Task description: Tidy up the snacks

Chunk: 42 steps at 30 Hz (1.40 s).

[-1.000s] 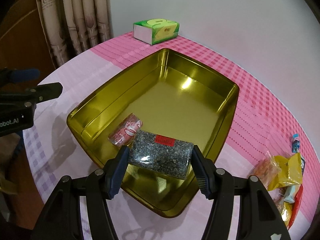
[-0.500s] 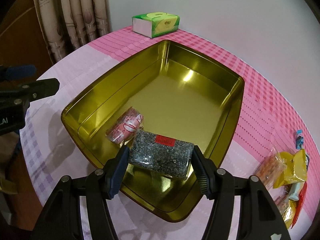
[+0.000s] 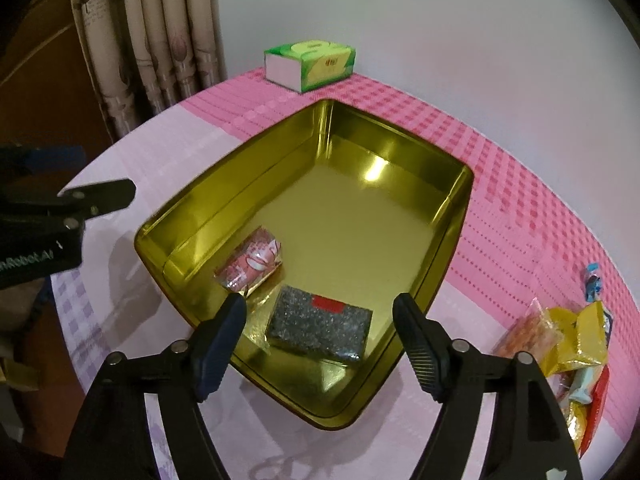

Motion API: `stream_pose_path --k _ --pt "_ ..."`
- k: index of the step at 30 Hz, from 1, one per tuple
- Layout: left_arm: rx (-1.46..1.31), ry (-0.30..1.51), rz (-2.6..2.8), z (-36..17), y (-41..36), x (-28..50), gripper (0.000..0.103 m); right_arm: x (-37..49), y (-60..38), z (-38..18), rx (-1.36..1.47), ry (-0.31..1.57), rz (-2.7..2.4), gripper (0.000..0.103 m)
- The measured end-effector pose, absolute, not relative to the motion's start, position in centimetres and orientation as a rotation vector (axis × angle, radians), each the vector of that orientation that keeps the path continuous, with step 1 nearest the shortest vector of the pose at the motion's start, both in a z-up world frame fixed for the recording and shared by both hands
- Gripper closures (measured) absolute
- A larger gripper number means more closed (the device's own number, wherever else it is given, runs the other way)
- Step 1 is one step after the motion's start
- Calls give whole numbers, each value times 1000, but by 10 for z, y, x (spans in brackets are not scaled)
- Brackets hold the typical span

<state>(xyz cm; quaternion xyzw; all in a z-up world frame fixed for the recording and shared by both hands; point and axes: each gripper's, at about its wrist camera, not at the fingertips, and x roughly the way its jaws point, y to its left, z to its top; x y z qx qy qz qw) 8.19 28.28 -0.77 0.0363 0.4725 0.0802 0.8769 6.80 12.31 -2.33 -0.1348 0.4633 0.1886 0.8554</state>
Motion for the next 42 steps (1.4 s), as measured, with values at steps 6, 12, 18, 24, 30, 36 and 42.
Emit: stream_pose_path --k 6,12,18,24,30,36,42 --pt "89 982 164 -8 279 82 29 57 97 -4 -279 926 390 30" --pt "117 974 149 -7 268 80 29 52 28 4 -278 916 287 30" --pt "149 945 116 -2 253 76 29 52 -76 8 -229 943 142 30" --pt "195 932 69 -1 233 75 28 56 -170 6 -184 948 76 27" --pt "224 957 32 -4 200 73 28 63 -222 -23 -190 1028 121 27" --pt "250 973 -22 -6 160 70 28 73 -232 -48 -199 1078 207 27" --pt "294 968 -100 -3 115 75 28 86 -244 -59 -152 1085 253 27"
